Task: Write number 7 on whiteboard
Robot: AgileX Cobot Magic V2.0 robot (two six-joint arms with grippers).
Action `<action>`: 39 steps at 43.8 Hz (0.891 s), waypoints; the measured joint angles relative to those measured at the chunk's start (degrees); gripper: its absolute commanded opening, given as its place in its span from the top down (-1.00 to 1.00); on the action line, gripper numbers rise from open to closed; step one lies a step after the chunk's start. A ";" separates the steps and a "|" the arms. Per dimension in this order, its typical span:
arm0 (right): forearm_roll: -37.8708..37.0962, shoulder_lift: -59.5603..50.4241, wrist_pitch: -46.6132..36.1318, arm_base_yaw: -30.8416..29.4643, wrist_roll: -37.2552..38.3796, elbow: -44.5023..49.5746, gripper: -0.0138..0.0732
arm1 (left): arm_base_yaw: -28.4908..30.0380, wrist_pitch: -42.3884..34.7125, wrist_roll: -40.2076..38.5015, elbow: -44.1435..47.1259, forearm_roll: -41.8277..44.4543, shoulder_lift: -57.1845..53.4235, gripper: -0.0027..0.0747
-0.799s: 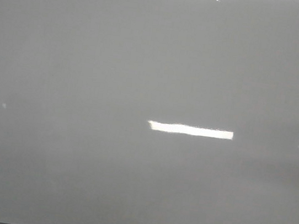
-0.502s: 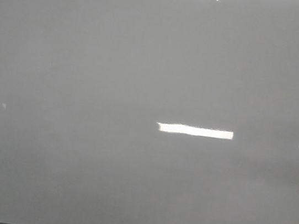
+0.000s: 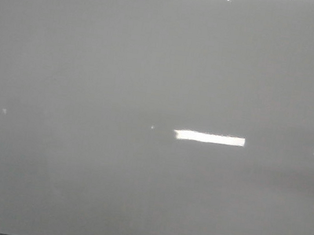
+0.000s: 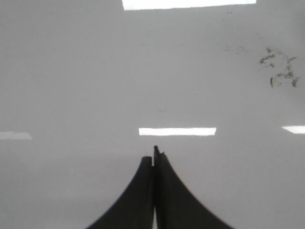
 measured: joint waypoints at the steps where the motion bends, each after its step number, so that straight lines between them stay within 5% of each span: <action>1: 0.00 0.00 0.00 0.00 0.00 0.00 0.84 | 0.00 0.00 0.00 0.00 0.00 0.00 0.98; 16: 0.00 0.00 -5.31 0.00 0.00 -0.10 0.84 | 0.00 -3.19 0.00 -0.12 0.00 0.00 0.98; 39: 0.00 9.35 14.69 1.29 -1.43 -25.21 0.84 | 0.00 12.63 0.00 -24.63 -0.77 3.14 0.98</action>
